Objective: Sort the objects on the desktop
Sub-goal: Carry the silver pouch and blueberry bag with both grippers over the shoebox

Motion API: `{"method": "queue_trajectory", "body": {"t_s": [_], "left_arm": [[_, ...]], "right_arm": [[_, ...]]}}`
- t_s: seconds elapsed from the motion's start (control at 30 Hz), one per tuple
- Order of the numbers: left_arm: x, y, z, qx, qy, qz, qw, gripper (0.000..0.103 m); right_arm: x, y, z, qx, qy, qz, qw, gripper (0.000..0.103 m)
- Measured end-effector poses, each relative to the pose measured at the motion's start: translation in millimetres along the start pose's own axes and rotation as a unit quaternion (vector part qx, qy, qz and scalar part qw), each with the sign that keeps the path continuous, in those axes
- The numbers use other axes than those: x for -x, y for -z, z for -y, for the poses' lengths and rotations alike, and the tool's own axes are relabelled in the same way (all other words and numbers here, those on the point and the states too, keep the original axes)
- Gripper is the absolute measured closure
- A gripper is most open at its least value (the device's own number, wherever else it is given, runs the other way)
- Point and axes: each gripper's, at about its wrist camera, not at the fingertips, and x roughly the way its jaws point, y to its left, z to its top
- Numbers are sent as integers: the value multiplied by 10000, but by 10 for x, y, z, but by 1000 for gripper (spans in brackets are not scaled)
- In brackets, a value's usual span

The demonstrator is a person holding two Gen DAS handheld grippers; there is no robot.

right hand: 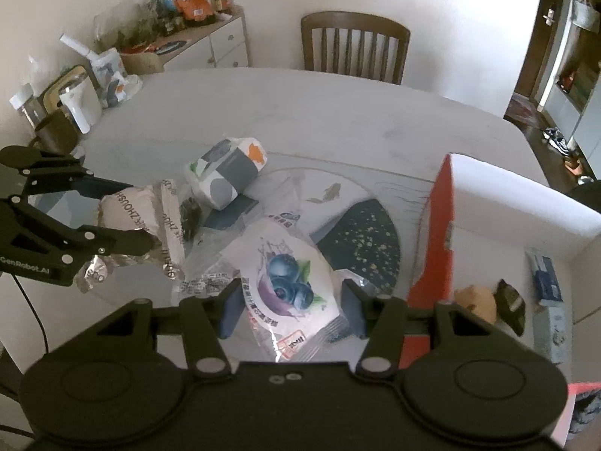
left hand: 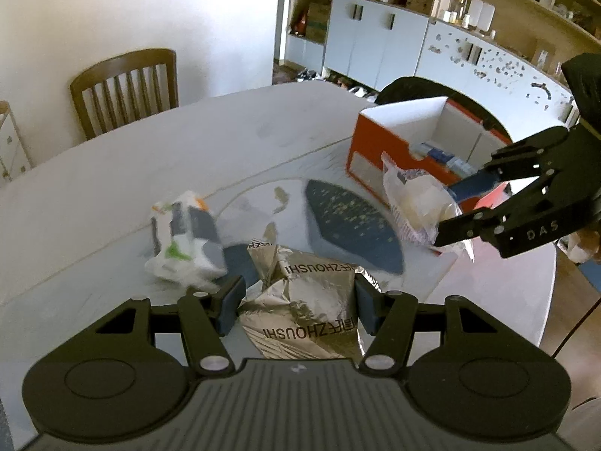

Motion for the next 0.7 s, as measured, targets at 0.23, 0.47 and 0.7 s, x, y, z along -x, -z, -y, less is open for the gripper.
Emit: {"method": "queue_trajectory", "body": {"t_s": [0.23, 0.47, 0.7], "left_arm": [[91, -174, 235, 29, 78, 285, 9996, 43], [98, -313, 479, -40, 155, 428, 9990, 43], [55, -473, 720, -162, 240, 527, 9982, 43]], "right_arm": [[210, 57, 167, -185, 35, 100, 9998, 49], [360, 94, 332, -294, 42, 164, 9994, 49], [517, 125, 582, -427, 134, 239, 9987, 49]]}}
